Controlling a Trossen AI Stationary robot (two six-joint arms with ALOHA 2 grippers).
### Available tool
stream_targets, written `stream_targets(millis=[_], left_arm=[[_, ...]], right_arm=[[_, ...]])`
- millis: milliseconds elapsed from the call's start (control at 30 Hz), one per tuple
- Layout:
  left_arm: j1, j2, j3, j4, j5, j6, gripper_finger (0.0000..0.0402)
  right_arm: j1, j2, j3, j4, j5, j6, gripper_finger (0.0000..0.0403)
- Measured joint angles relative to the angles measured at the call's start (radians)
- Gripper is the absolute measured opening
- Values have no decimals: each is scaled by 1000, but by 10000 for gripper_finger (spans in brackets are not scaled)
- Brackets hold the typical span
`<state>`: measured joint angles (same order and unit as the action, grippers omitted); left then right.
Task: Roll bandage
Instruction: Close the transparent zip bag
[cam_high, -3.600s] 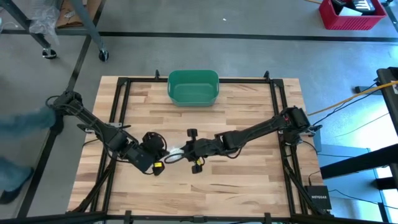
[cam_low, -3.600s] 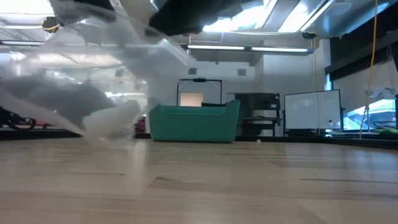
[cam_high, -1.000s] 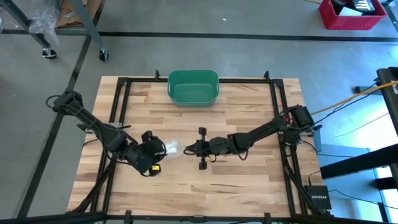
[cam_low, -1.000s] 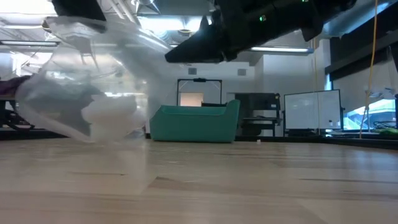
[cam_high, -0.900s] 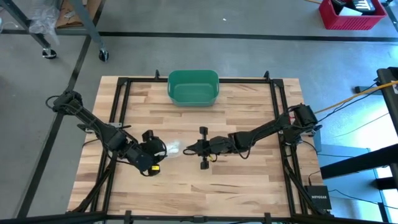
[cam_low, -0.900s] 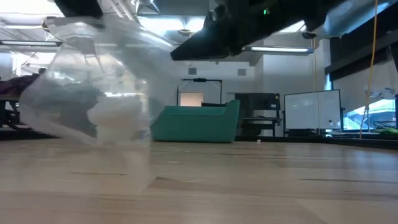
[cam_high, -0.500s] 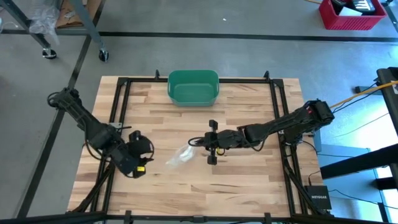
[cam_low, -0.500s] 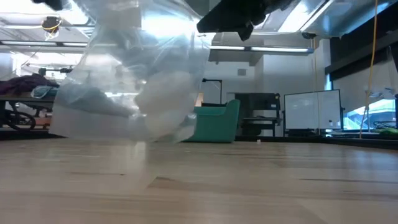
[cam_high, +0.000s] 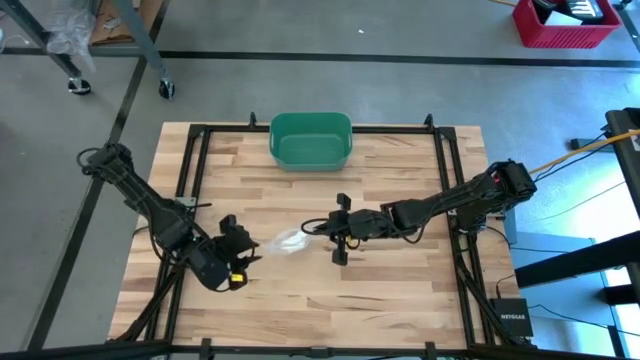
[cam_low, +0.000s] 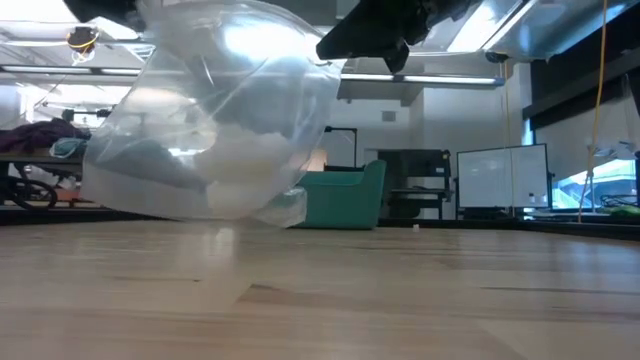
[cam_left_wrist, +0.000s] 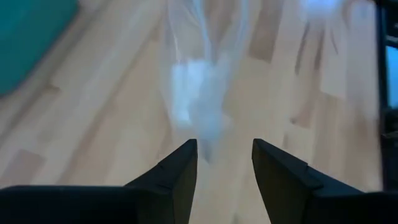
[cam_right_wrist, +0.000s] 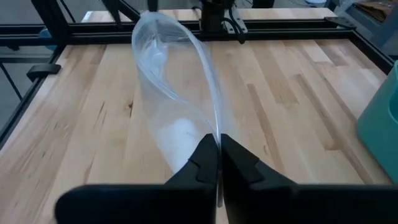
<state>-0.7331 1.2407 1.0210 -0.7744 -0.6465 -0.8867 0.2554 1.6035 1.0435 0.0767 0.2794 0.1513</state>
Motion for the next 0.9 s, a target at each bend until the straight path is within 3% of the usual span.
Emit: stream_targets(millis=[133, 367, 533, 667, 767, 900], left_arm=[[48, 0, 0, 4, -36, 32, 144], [101, 0, 0, 16, -12, 63, 134], [115, 23, 0, 16, 69, 84, 86], [121, 43, 0, 29, 91, 115, 23], [121, 39, 0, 29, 87, 106, 12], [119, 19, 0, 26, 61, 60, 8]], right_arm=[[0, 0, -3, -1, 0, -2, 5], [0, 0, -3, -4, 0, -1, 12], [0, 0, -3, 16, -11, 0, 13], [0, 0, -3, 27, -38, 55, 14], [-1, -20, 26, -121, -64, 88, 21], [-1, -83, 153, -492, -53, 115, 64]])
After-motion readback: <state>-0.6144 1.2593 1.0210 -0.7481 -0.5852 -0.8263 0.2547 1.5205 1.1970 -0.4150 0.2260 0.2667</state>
